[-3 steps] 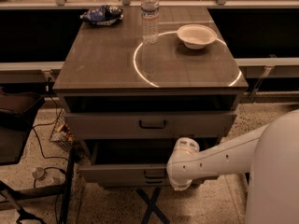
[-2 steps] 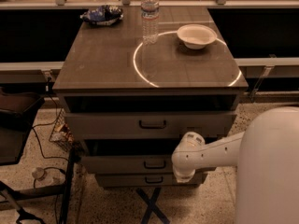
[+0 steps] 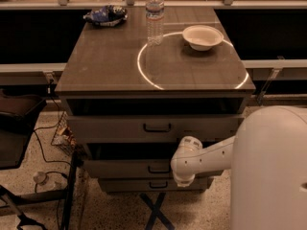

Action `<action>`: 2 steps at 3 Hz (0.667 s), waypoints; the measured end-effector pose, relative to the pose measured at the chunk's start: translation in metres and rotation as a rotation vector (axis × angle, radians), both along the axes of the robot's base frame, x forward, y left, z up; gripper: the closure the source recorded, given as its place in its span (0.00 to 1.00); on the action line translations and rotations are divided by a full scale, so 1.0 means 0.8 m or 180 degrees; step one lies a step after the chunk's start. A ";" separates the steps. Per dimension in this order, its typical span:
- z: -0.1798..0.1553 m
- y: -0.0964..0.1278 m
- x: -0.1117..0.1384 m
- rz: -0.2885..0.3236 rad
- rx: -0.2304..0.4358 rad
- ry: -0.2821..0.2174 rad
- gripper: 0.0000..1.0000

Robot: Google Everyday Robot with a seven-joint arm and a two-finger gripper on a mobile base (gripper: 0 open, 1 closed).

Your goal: Close middle drawer

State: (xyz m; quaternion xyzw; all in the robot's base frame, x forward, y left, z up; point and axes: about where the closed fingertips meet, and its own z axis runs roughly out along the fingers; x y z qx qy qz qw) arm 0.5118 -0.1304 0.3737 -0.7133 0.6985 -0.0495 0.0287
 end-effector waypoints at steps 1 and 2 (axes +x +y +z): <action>-0.016 0.015 0.035 0.0034 0.0009 -0.0177 1.00; -0.016 0.015 0.035 0.0034 0.0009 -0.0177 1.00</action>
Offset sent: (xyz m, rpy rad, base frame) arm 0.0875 0.0143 -0.0264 0.0382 -0.2037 0.0190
